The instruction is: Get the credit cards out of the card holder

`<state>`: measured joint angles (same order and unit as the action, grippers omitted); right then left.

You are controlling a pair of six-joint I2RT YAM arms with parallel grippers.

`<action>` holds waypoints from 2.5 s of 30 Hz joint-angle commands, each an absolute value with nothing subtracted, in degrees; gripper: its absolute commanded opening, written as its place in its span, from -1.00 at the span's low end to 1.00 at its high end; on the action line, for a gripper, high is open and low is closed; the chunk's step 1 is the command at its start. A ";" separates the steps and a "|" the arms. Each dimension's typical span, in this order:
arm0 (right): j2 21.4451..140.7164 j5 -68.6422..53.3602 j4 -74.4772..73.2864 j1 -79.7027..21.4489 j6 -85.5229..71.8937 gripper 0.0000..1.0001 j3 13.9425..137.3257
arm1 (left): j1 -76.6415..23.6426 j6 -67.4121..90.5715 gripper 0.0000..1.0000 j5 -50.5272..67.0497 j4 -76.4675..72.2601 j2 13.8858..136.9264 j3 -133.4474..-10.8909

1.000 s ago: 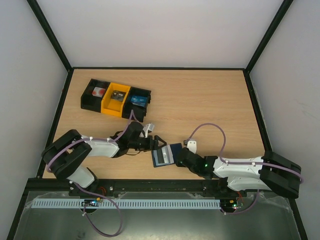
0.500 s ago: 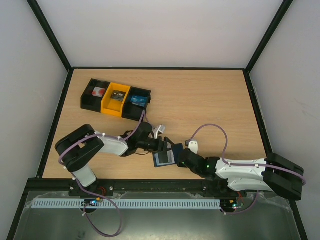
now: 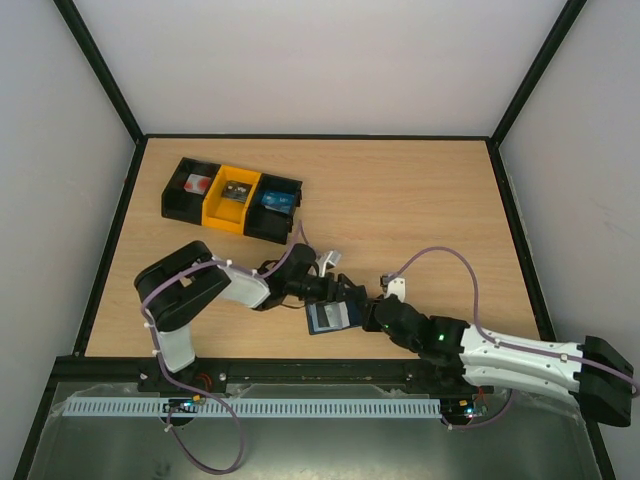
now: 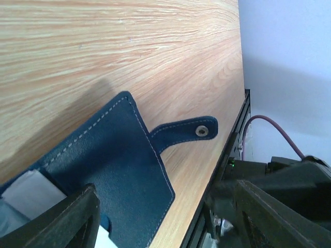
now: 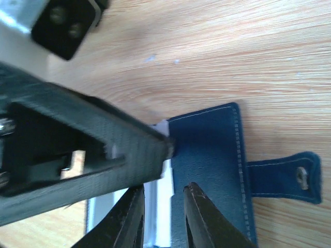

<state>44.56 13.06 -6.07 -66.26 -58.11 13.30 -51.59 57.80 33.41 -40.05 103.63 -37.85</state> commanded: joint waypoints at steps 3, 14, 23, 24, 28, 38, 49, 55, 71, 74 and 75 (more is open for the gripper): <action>40.45 5.99 -1.53 -66.62 -54.06 -0.56 12.18 | -51.77 55.55 0.42 33.81 -39.37 103.47 -42.21; 53.66 7.22 7.68 -66.62 -57.75 -0.71 10.60 | -48.55 50.04 0.53 25.76 -22.28 91.21 -38.12; 59.37 10.11 5.78 -66.63 -59.47 -0.76 9.78 | -48.12 48.21 0.63 22.24 -17.53 86.28 -35.26; 59.24 10.11 6.14 -66.62 -59.88 -0.76 9.19 | -48.13 48.49 0.65 23.06 -18.92 86.34 -34.69; 58.26 9.85 7.11 -66.62 -60.73 -0.76 7.76 | -48.04 49.27 0.65 24.02 -20.98 87.61 -33.78; 56.69 10.59 5.84 -66.62 -60.60 -0.75 7.59 | -48.10 53.67 0.65 27.29 -29.14 92.45 -32.56; 53.26 9.80 1.89 -66.62 -59.40 -0.74 10.08 | -49.04 58.09 0.62 30.71 -36.09 94.89 -33.95; 47.97 6.53 0.32 -66.62 -56.74 -0.70 11.62 | -49.99 58.55 0.61 30.69 -37.15 97.50 -35.97; 44.73 -2.25 9.89 -66.67 -56.34 -0.70 9.99 | -51.18 58.71 0.59 30.42 -37.25 102.42 -41.81; 46.01 -1.44 10.79 -66.62 -56.43 -0.70 9.47 | -51.22 58.50 0.58 30.23 -37.51 103.97 -42.42; 46.50 -1.34 11.34 -66.67 -56.45 -0.71 9.16 | -51.22 58.59 0.58 30.23 -37.71 104.24 -42.55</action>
<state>45.17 -2.42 8.54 -66.35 -56.99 10.13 -50.87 58.78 30.41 -36.14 102.50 -40.99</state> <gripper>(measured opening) 0.148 0.793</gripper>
